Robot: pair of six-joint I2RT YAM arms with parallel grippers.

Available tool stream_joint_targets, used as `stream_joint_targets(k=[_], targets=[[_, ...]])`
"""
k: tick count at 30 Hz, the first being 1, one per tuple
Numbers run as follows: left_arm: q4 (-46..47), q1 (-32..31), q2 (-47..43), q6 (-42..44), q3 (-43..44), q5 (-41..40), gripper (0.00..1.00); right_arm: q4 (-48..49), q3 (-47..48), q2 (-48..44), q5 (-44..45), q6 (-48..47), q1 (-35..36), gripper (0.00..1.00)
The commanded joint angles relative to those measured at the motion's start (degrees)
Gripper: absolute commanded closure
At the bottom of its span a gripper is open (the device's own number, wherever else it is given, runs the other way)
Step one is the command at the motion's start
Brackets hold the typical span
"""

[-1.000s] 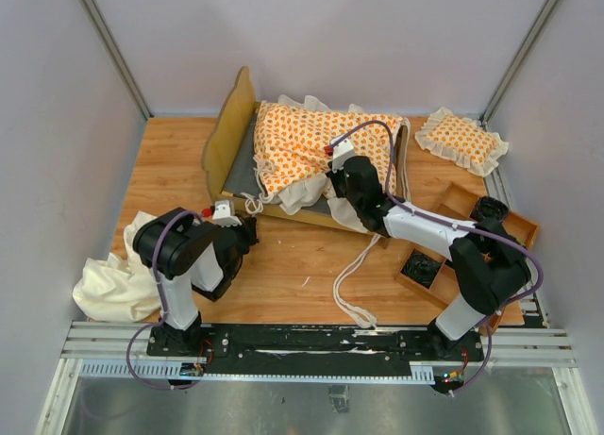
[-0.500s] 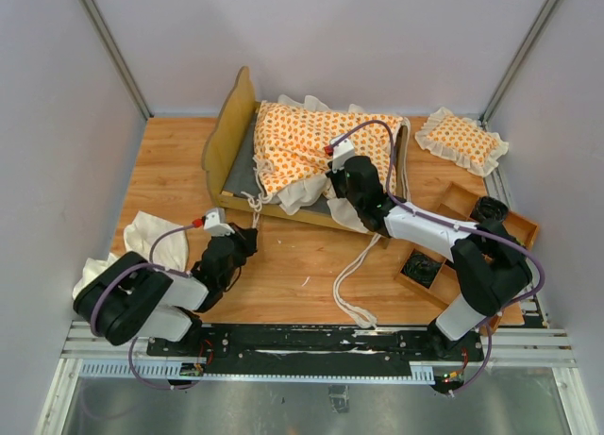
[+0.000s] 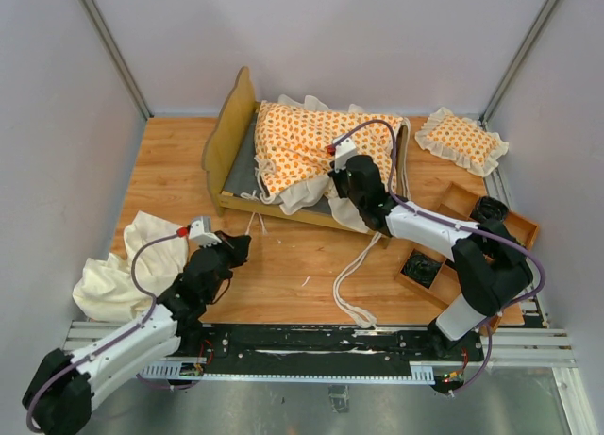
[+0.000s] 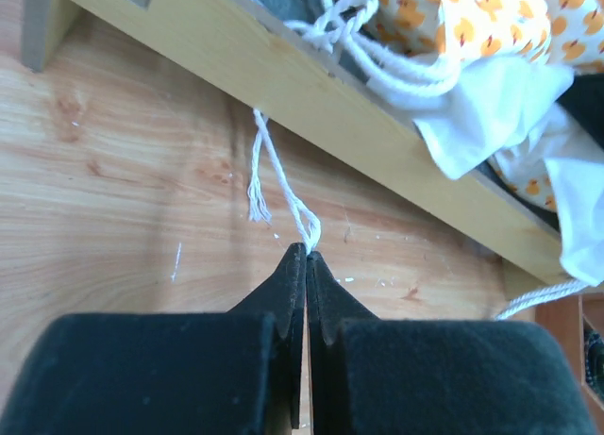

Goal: Set up the pet bed
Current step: Cross the ropes on the bed frame.

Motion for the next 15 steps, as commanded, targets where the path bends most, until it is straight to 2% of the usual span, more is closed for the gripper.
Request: stream_joint_targets(k=[1,3,7,15], targets=[[-23.38,-0.43,-10.18,-0.94,4.50,-5.98,1.00,-0.56,0.85,-0.67,0.70,0.81,-1.04,0.98],[-29.42,-0.44,-13.59,-2.24,5.89,-7.21,1.00,-0.52,1.07,-0.47,0.43,0.98,-1.05,0.98],[-35.02,-0.43,-18.08,-3.14,7.47,-5.58,1.00,-0.86,1.07,-0.45,1.33,0.69,-1.00,0.99],[-44.97,-0.43,-20.57,-3.01,15.16,-4.54,1.00,-1.98,1.58,-0.29,2.24,-0.17,-1.05,0.99]])
